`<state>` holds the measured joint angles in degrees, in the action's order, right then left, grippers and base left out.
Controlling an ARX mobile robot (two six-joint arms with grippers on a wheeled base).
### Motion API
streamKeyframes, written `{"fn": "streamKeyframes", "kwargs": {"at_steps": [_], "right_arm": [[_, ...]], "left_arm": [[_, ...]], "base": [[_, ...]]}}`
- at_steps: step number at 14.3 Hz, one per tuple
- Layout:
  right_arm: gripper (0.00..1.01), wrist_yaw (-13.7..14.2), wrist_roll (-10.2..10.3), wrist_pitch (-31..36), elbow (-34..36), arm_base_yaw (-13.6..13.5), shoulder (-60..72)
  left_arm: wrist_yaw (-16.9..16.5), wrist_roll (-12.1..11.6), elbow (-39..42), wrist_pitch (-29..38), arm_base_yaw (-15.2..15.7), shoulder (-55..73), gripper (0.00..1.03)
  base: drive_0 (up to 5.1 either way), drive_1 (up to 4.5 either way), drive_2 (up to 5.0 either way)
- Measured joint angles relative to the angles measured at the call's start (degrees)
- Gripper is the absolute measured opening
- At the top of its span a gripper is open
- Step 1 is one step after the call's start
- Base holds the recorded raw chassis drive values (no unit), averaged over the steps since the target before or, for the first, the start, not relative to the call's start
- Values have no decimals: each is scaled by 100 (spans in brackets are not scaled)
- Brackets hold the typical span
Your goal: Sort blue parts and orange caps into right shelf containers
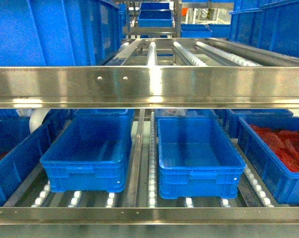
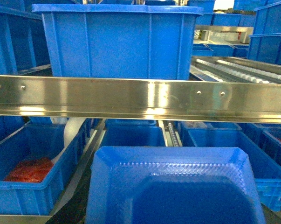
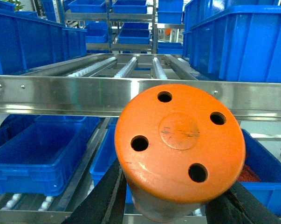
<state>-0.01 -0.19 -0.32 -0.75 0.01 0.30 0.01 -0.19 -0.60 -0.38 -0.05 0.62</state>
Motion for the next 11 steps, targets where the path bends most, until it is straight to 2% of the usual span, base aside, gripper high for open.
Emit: {"fn": "streamKeyframes", "kwargs": {"at_steps": [7, 11], "right_arm": [[41, -22, 0, -4, 0, 0, 0], [41, -22, 0, -4, 0, 0, 0]], "left_arm": [[13, 2, 0, 0, 0, 0, 43], [13, 2, 0, 0, 0, 0, 43]], "base": [[-482, 259, 259], [0, 0, 0]]}}
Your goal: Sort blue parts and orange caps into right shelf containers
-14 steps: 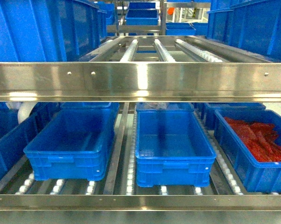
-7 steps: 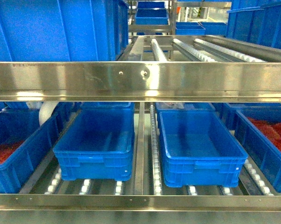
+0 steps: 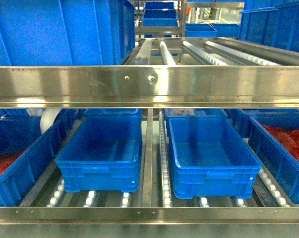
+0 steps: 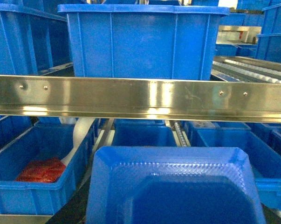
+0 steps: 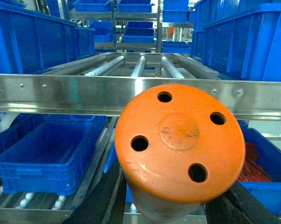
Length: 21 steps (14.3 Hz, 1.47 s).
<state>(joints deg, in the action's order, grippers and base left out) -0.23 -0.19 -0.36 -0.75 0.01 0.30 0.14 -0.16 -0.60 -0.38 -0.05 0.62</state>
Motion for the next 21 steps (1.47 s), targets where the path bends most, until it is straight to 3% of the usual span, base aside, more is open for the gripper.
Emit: {"fn": "streamKeyframes", "kwargs": {"at_steps": [21], "right_arm": [[41, 22, 17, 0, 0, 0, 0]], "left_arm": [[-13, -2, 0, 0, 0, 0, 43]], "base": [[0, 0, 0]]}}
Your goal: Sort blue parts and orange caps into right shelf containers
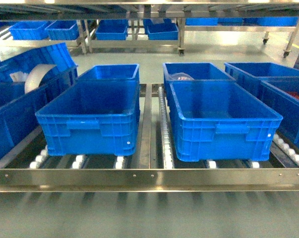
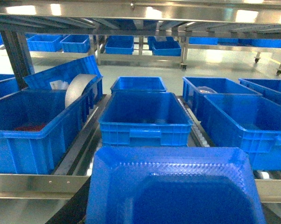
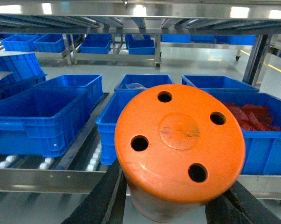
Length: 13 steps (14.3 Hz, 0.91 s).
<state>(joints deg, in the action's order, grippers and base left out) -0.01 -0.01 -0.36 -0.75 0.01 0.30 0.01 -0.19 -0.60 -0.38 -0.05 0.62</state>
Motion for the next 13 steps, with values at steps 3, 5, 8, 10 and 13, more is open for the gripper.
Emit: {"fn": "streamKeyframes", "kwargs": {"at_steps": [3, 5, 8, 10, 13], "right_arm": [[41, 0, 2, -2, 0, 0, 0], [41, 0, 2, -4, 0, 0, 0], [41, -2, 4, 0, 0, 0, 0], [41, -4, 0, 0, 0, 0, 0], [41, 0, 0, -4, 0, 0, 0]], "left_arm": [[-2, 0, 0, -2, 0, 0, 43], [-2, -2, 0, -2, 0, 0, 43], [7, 0, 0, 0, 0, 0, 43], [4, 2, 0, -7, 0, 0, 43], [2, 2, 0, -7, 0, 0, 43]], "base": [[0, 0, 0], [0, 0, 0], [0, 0, 0], [0, 0, 0], [0, 0, 0]]}}
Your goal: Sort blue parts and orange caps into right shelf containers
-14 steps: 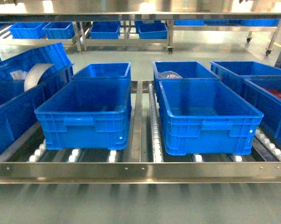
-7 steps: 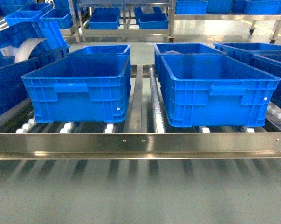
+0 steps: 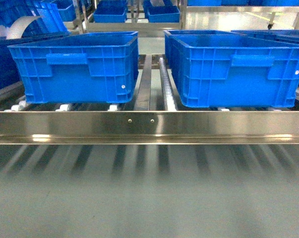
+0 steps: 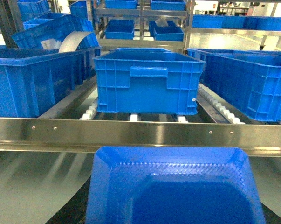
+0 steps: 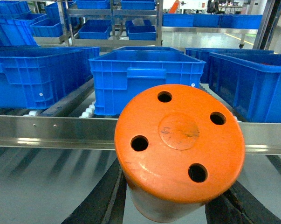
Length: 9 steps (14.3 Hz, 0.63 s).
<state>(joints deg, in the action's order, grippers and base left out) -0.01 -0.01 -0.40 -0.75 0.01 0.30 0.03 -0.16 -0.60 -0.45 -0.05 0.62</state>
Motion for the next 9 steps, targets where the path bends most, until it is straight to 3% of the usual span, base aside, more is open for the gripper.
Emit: {"fn": "streamKeyframes", "kwargs": {"at_steps": [7, 9], "right_arm": [[41, 0, 0, 2, 0, 0, 0], [41, 0, 0, 11, 0, 0, 0]], "left_arm": [[0, 0, 0, 4, 0, 0, 43], [2, -2, 0, 2, 0, 0, 43]], "base": [[0, 0, 0], [-4, 429, -437]]}}
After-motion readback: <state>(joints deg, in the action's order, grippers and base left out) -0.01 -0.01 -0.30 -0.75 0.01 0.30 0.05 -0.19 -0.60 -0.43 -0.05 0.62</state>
